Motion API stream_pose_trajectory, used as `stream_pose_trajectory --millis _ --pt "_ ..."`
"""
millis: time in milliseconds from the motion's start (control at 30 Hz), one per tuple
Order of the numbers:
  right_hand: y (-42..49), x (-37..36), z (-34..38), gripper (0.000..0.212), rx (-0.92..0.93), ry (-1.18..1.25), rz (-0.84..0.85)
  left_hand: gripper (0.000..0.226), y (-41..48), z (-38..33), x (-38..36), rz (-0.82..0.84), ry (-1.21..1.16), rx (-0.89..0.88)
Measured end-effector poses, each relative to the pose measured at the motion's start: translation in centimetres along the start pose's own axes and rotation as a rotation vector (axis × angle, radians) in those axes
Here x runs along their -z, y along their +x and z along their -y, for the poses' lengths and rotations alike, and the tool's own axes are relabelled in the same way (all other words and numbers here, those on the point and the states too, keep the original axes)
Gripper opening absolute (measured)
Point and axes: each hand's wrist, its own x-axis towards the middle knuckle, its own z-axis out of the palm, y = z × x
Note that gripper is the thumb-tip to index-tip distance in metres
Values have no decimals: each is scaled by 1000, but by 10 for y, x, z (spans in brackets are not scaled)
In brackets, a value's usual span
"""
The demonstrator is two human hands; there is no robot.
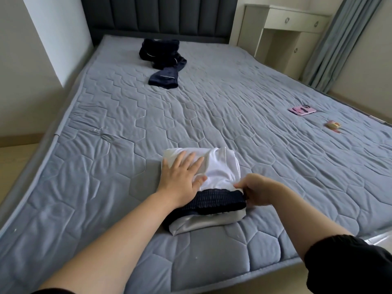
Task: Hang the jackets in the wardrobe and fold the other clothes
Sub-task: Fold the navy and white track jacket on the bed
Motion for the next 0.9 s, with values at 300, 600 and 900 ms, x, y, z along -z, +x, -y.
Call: stream_pose_trajectory --millis 300,600,900 --pt "22 -20 39 34 509 -174 -640 72 -5 -9 -5 108 47 14" --pt "38 -11 23 29 270 -317 -775 74 -14 -8 -10 107 17 42" --pt "19 -53 24 44 718 -793 -767 72 -19 -9 -9 59 -21 56"
